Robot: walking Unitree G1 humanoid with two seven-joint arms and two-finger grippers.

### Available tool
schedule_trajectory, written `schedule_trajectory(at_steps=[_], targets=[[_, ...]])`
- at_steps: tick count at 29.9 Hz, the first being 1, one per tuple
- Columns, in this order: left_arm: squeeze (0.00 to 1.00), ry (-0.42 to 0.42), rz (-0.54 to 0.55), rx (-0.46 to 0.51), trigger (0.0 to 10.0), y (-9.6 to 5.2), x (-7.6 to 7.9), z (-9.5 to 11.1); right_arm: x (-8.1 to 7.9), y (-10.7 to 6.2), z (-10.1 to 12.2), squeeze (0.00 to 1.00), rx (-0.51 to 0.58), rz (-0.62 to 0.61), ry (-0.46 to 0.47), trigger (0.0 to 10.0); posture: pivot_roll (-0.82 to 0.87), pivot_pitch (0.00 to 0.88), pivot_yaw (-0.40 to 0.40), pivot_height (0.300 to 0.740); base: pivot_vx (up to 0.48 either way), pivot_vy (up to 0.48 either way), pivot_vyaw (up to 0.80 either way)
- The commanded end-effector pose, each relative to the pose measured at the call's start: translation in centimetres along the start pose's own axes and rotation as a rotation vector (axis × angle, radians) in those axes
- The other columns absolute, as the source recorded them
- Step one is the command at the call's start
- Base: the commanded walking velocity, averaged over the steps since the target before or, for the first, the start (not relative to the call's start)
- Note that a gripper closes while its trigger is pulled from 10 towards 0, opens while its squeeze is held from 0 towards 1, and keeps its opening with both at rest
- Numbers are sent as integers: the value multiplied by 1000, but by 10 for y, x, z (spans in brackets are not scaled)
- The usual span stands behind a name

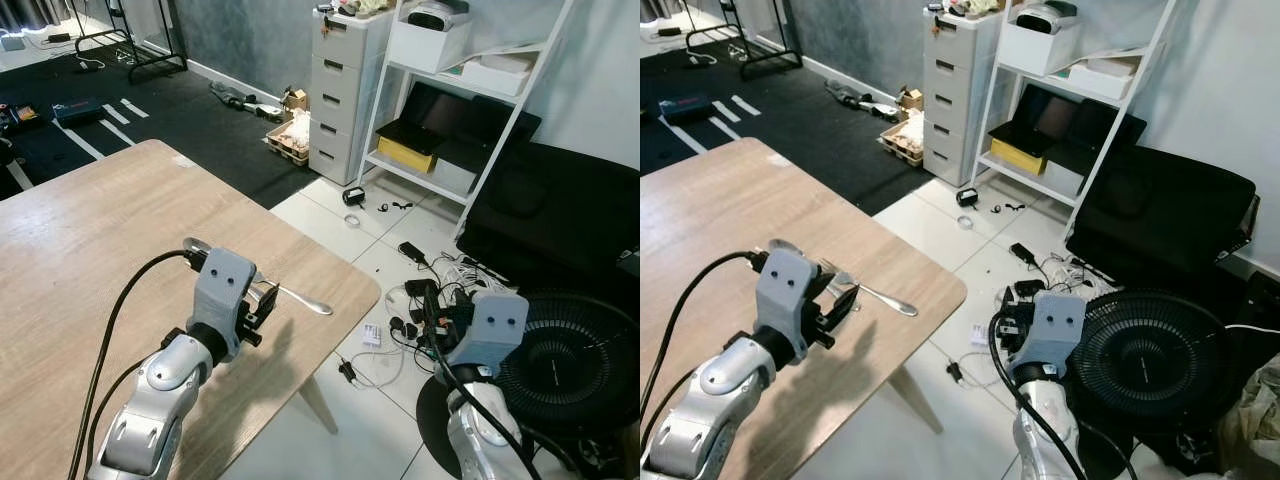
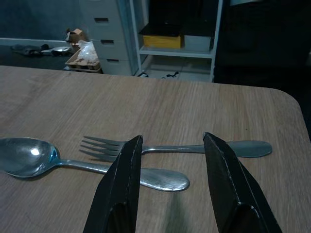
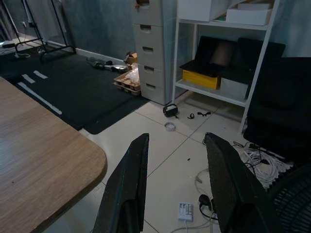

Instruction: Setting the table

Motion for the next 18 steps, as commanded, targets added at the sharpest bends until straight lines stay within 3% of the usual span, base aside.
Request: schedule_trajectory(at_steps=[1,18], targets=[[0,-4,15,-26,10000,-2,2,-8,2,-1,-4,0,-22,-8,-10,10000,121,113,84,740,0,0,0],[0,-20,23,-7,10000,1,8,-6,4,-3,-7,0,-50,-15,-19,10000,113,116,77,740,0,0,0]])
Point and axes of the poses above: a point about 5 cm out from each wrist's last joint towards the gripper, its own y axis pointing out of the wrist towards the gripper, its own z axis along the axis of the wrist's last joint, x = y × z, the point moved 3 cm from there along y, pointing out of the wrist towards the gripper, and after that the axes turned 10 degrees about y, right-handed, at the moved point
